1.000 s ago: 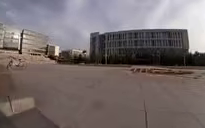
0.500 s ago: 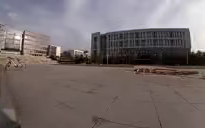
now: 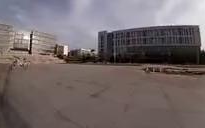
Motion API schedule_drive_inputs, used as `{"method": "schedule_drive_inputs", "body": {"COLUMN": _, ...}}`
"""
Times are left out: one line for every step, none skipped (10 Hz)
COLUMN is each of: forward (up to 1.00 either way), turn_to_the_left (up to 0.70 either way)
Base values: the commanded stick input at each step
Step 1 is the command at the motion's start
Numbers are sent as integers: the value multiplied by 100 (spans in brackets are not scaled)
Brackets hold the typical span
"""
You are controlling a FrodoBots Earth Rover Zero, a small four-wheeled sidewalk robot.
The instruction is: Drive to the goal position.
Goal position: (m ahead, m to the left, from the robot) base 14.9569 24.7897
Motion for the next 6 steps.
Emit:
{"method": "schedule_drive_inputs", "body": {"forward": 70, "turn_to_the_left": 14}}
{"method": "schedule_drive_inputs", "body": {"forward": 70, "turn_to_the_left": 14}}
{"method": "schedule_drive_inputs", "body": {"forward": 70, "turn_to_the_left": 14}}
{"method": "schedule_drive_inputs", "body": {"forward": 70, "turn_to_the_left": 14}}
{"method": "schedule_drive_inputs", "body": {"forward": 70, "turn_to_the_left": 14}}
{"method": "schedule_drive_inputs", "body": {"forward": 70, "turn_to_the_left": 14}}
